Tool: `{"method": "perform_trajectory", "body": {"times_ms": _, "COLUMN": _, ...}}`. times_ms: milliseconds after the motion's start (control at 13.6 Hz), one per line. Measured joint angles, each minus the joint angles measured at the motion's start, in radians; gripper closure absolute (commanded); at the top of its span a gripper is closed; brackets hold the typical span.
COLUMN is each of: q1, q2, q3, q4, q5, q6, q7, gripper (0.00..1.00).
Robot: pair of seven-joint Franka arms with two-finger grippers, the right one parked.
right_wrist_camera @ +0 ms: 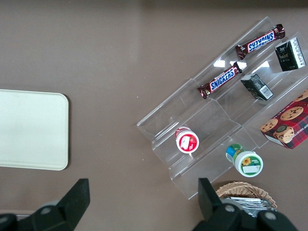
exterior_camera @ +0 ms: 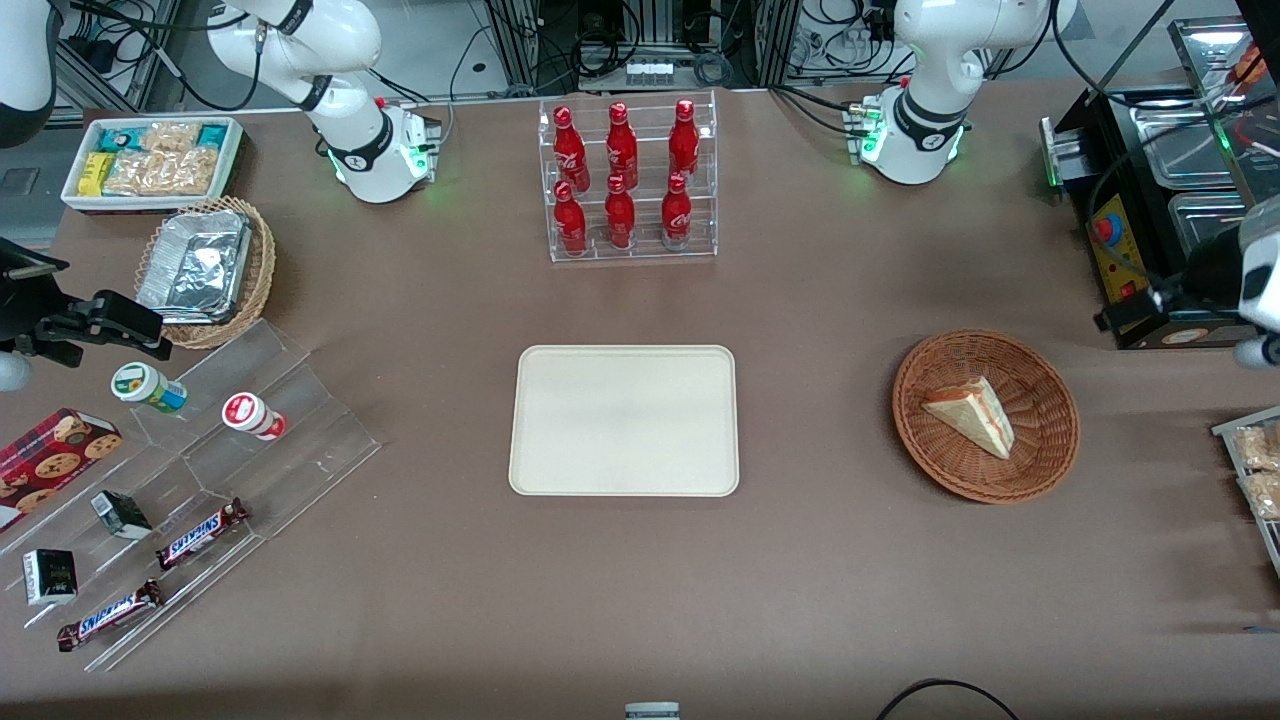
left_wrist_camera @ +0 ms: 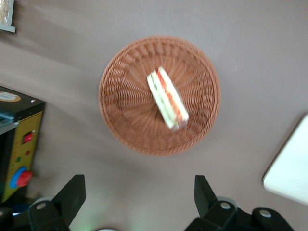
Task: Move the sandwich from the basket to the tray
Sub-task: 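Move the left gripper over the wicker basket above the wrapped sandwich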
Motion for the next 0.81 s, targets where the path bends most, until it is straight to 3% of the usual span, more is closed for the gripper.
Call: {"method": "perform_trajectory", "body": {"times_ms": 809, "q1": -0.084, "q2": 0.156, "q3": -0.011, "q4": -0.234, "q5": -0.003, "q6": 0.488, "q7": -0.566, "gripper": 0.0}}
